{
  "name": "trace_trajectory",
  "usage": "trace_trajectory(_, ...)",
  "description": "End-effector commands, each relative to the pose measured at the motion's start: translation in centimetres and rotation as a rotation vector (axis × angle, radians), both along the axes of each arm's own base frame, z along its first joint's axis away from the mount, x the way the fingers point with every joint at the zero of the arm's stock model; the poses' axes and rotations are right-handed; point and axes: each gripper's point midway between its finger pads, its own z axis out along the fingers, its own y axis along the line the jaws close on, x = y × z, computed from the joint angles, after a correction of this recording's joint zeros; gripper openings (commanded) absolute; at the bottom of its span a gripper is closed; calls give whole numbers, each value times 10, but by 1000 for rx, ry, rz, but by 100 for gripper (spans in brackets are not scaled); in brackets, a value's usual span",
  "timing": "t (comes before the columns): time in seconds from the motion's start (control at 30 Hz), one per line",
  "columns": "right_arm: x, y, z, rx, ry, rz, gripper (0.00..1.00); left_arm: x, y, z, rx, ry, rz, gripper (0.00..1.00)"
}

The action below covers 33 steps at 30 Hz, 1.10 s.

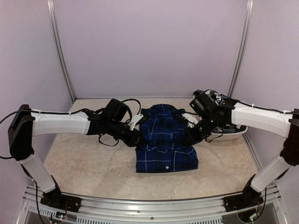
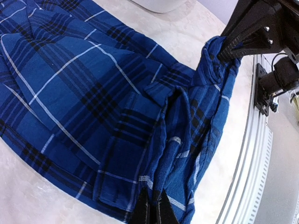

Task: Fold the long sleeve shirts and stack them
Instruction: Fold the rectangle-folded shirt at the center of the board.

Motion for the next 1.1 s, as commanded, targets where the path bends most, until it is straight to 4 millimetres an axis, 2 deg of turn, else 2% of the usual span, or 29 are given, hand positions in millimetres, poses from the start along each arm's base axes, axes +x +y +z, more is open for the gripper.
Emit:
trace_trajectory(0.0, 46, -13, -6, -68, -31, 20, 0, 40, -4, -12, -7, 32, 48, 0)
trace_trajectory(0.2, 90, -16, -32, -112, -2, 15, 0, 86, -13, -30, 1, 56, 95, 0)
trace_trajectory(0.37, 114, -13, -53, -132, 14, 18, 0, 108, -13, -39, 14, 75, 137, 0)
trace_trajectory(0.43, 127, -15, -56, -142, 2, 3, 0, 115, -9, -50, 40, 90, 172, 0)
trace_trajectory(0.57, 149, -23, -62, -173, -19, -42, 11, 126, 3, -66, 66, 118, 241, 0)
trace_trajectory(0.63, 158, -25, -60, -168, -36, -62, 20, 130, 9, -70, 68, 126, 273, 0)
trace_trajectory(0.77, 171, -27, -44, -132, -85, -95, 40, 139, 23, -74, 50, 143, 343, 0)
trace_trajectory(0.9, 177, -25, -27, -73, -125, -109, 50, 150, 36, -71, 12, 143, 412, 1)
trace_trajectory(1.0, 173, -25, -18, -42, -148, -122, 53, 154, 39, -71, -2, 137, 437, 17)
trace_trajectory(1.07, 168, -24, -11, -8, -162, -122, 54, 157, 41, -70, -13, 128, 451, 33)
